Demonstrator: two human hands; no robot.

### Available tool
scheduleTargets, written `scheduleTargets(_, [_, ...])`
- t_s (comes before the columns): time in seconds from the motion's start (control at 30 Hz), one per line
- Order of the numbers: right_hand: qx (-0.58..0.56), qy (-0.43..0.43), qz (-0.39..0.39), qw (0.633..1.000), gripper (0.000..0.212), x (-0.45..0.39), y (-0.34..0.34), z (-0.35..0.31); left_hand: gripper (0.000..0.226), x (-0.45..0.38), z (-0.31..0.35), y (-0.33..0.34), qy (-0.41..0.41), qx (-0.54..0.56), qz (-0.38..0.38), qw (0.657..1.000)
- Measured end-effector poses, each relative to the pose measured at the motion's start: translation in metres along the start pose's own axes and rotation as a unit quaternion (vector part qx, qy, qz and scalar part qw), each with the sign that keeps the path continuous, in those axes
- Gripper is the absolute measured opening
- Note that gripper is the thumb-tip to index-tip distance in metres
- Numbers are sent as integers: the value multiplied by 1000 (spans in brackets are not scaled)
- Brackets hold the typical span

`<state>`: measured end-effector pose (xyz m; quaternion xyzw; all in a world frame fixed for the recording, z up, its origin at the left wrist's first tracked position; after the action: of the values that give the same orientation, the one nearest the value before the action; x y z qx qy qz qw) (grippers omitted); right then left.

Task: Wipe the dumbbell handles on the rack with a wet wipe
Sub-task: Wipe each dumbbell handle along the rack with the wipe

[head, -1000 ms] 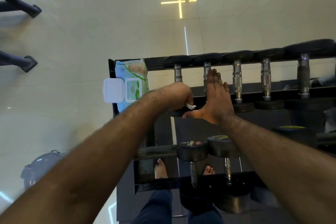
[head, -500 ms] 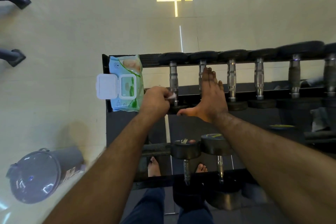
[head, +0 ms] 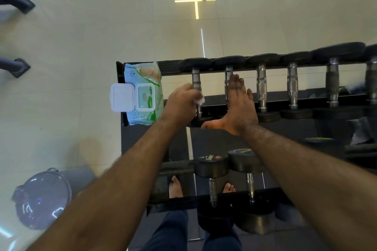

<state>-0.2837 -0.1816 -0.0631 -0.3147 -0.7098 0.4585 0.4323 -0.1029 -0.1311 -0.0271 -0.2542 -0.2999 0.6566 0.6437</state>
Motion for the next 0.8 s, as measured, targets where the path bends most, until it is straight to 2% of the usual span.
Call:
scheduleTargets(0.07, [2,2,1,1000,179,0,0,1,24,9,1,3,-15,-18,-147,989])
scheduleTargets(0.1, [3,1,0,1000,179,0,0,0,23,10,-2,-1,-27,-16,-177,984])
scheduleTargets(0.13, [3,-1,-2,1000,179,0,0,0,22,9,-3,-7,-39,-12,-179,983])
scheduleTargets(0.23, [-1,5,0,1000,179,0,1,1,24,3,-12,-18,-84,-25,-117,989])
scheduleTargets(0.33, [-2,2,0,1000,179,-1,1,1,22,6,-1,-1,-104,-24,-153,982])
scheduleTargets(0.43, [-3,5,0,1000,180,1,-3,-2,20,6,9,8,-96,83,-174,977])
scheduleTargets(0.5, [6,10,-1,1000,179,2,-5,-3,17,4,10,1,-109,131,-133,976])
scheduleTargets(0.57, [23,15,-9,1000,179,2,-6,-5,14,7,1,-12,-149,169,-11,974])
scheduleTargets(0.63, [40,20,-25,999,178,3,-8,-7,11,16,-7,-20,-194,214,88,953])
scheduleTargets(0.8, [92,-38,-43,994,154,4,-18,10,9,32,2,-10,-264,247,136,922])
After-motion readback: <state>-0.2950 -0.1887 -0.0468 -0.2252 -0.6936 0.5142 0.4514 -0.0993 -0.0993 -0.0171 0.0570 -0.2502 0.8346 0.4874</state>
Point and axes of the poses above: each hand's wrist, its own x-axis away from the middle knuckle, its own y-axis out of the palm, z = x × y, the point moved 5 cm from there along -x, towards the middle knuckle, and after that the axes turned 7 degrees about x, right-handed, at the moved point
